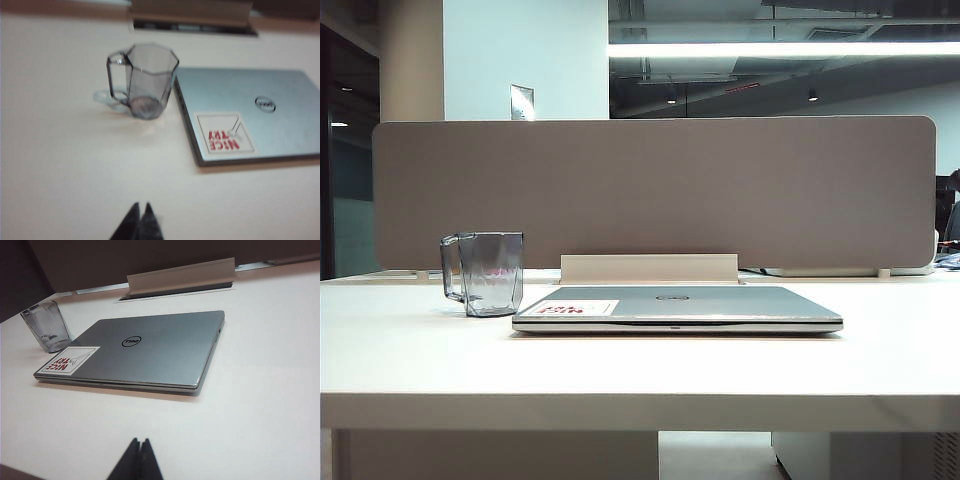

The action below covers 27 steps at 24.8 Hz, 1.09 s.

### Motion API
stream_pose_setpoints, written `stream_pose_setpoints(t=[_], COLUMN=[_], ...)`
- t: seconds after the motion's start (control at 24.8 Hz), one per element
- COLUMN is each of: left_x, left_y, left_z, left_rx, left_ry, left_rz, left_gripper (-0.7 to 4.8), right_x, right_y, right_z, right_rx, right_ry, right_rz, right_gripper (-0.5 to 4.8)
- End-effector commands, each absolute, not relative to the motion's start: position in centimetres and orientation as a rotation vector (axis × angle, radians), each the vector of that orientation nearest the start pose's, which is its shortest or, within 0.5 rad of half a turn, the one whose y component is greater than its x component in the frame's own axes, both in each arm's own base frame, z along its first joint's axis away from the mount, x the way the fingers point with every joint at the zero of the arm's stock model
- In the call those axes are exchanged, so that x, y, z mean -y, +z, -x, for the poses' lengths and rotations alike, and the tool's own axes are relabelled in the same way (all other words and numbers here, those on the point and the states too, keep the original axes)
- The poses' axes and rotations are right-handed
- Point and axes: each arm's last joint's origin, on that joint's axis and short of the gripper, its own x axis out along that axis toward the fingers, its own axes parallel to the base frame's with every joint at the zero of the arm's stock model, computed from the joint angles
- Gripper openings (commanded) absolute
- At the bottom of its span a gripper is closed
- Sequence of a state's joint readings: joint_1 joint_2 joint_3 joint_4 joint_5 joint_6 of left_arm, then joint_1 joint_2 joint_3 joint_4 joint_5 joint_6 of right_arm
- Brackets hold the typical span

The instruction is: Pick up the water cup and place it on the left side of the laptop.

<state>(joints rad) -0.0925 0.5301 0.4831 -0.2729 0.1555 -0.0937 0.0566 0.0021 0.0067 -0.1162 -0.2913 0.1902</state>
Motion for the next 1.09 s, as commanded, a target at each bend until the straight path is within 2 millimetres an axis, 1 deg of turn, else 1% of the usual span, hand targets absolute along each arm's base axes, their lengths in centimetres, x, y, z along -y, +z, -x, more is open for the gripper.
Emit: stream_pose_setpoints(t=[0.04, 0.12, 0.36, 0.48, 0.57, 0.77, 0.81, 0.85, 1.01, 1.09], left_x=[1.6, 1.5, 1.3, 1.2, 1.2, 0.8, 0.8, 0.7, 0.3, 0.2], left_y=[25.9, 26.3, 27.1, 26.8, 25.9, 23.0, 22.5, 21.4, 19.5, 18.2], left_z=[-11.8, -10.9, -9.5, -9.4, -9.7, -10.3, -10.3, -10.3, -10.1, -9.9], left_rx=[-0.266, -0.224, -0.135, -0.128, -0.150, -0.166, -0.157, -0.129, -0.069, -0.055], left_ry=[-0.235, -0.238, -0.244, -0.212, -0.188, -0.050, -0.040, -0.037, -0.033, -0.036], left_rz=[0.147, 0.167, 0.163, 0.062, 0.060, 0.055, 0.055, 0.060, 0.067, 0.068], left_gripper=[-0.05, -0.05, -0.05, -0.05, -0.05, -0.05, -0.05, -0.05, -0.05, -0.05], right_x=[-1.4, -1.4, -1.4, -1.4, -1.4, -1.4, -1.4, -1.4, -1.4, -1.4], right_y=[15.4, 15.4, 15.4, 15.4, 15.4, 15.4, 15.4, 15.4, 15.4, 15.4], right_z=[-9.5, -9.5, -9.5, -9.5, -9.5, -9.5, -9.5, -9.5, -9.5, -9.5], right_rx=[-0.138, -0.138, -0.138, -0.138, -0.139, -0.138, -0.139, -0.138, -0.139, -0.138], right_ry=[0.336, 0.336, 0.336, 0.336, 0.336, 0.336, 0.336, 0.336, 0.336, 0.336], right_rz=[-0.200, -0.200, -0.201, -0.200, -0.201, -0.201, -0.201, -0.200, -0.201, -0.201], right_gripper=[-0.01, -0.01, -0.01, -0.01, -0.01, -0.01, -0.01, -0.01, -0.01, -0.01])
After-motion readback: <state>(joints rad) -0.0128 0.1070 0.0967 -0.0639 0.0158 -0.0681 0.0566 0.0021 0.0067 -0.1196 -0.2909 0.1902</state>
